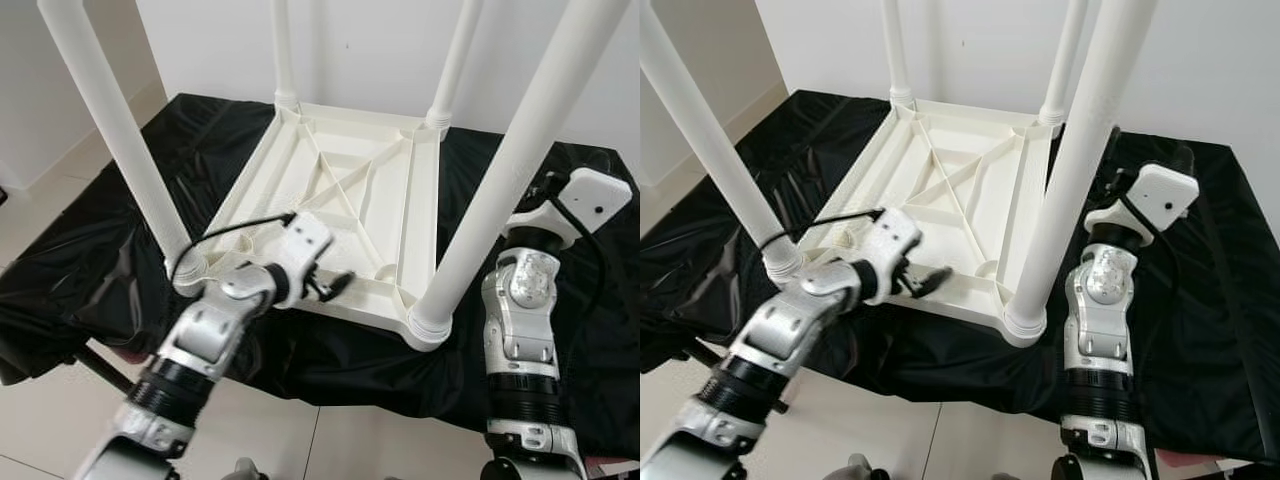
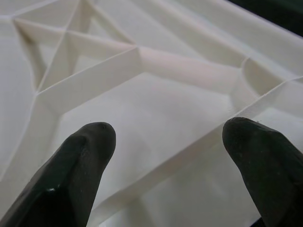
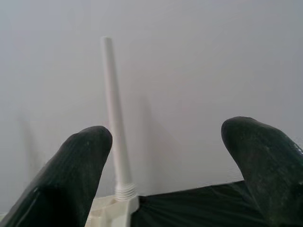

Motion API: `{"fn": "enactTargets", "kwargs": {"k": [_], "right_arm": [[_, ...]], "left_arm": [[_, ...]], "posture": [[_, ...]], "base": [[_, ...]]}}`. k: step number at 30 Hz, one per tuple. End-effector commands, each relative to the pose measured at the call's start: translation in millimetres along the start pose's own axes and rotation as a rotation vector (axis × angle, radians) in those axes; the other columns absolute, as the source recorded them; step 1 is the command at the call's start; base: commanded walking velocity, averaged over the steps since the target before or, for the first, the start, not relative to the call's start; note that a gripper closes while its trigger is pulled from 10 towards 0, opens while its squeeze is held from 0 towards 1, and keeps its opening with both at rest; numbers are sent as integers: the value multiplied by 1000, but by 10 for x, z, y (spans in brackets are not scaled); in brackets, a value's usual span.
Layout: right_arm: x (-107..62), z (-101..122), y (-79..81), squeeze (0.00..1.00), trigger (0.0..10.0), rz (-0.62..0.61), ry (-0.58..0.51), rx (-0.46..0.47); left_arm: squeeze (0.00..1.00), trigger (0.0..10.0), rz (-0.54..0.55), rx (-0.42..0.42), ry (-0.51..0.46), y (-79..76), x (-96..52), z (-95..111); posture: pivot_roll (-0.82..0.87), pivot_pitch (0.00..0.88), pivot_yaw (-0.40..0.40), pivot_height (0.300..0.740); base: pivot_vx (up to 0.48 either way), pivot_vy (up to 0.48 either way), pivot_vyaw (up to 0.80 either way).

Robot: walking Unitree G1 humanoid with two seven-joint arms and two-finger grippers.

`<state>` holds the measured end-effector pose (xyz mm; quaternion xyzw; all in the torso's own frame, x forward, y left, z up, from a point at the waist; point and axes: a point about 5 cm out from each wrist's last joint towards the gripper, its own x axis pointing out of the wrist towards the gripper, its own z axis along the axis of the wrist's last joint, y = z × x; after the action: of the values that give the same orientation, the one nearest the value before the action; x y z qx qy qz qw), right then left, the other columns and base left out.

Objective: Building children table

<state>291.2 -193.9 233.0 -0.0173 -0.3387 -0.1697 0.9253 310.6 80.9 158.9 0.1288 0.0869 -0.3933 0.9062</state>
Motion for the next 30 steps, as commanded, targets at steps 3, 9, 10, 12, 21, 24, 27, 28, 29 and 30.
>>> {"fn": "enactTargets", "kwargs": {"k": [3, 9, 10, 12, 21, 24, 27, 28, 29, 30], "right_arm": [[-131, -2, -2, 0, 10000, 50, 14, -8], [-223, -5, -197, 0, 10000, 51, 61, -1], [-223, -5, -197, 0, 10000, 51, 61, -1], [-283, -15, -338, 0, 10000, 47, 105, 19], [-463, -24, -435, 0, 10000, 163, 192, 127], [-655, -77, -461, 0, 10000, 325, 315, 290], [-773, -67, -479, 0, 10000, 470, 355, 292], [-807, -62, -486, 0, 10000, 507, 365, 284], [-890, -49, -492, 0, 10000, 570, 379, 278], [-1049, -29, -506, 0, 10000, 675, 415, 279]], "left_arm": [[0, 10000, 6, 4, 21, 97, -53, -87], [0, 10000, 56, 19, 52, 284, -82, -180], [0, 10000, 56, 19, 52, 284, -82, -180], [0, 10000, 55, 28, 53, 339, -79, -178], [0, 10000, 33, 58, 40, 344, -3, -161], [0, 10000, 23, 66, 33, 335, 29, -168], [0, 10000, 18, 70, 30, 330, 42, -170], [0, 10000, 17, 72, 29, 332, 46, -171], [0, 10000, 15, 73, 29, 333, 49, -174], [0, 10000, 15, 74, 29, 342, 53, -182]], "posture": [[-49, 0, 75, 740], [-95, 2, 105, 740], [-95, 2, 105, 740], [-123, 10, 119, 740], [-171, 26, 135, 740], [-186, 37, 135, 740], [-189, 41, 133, 740], [-189, 41, 133, 740], [-193, 42, 129, 740], [-192, 41, 126, 740]], "base": [[0, 0, 0], [0, 0, 0], [0, 0, 0], [0, 0, 0], [0, 0, 0], [0, 0, 0], [0, 0, 0], [0, 0, 0], [0, 0, 0], [0, 0, 0]]}}
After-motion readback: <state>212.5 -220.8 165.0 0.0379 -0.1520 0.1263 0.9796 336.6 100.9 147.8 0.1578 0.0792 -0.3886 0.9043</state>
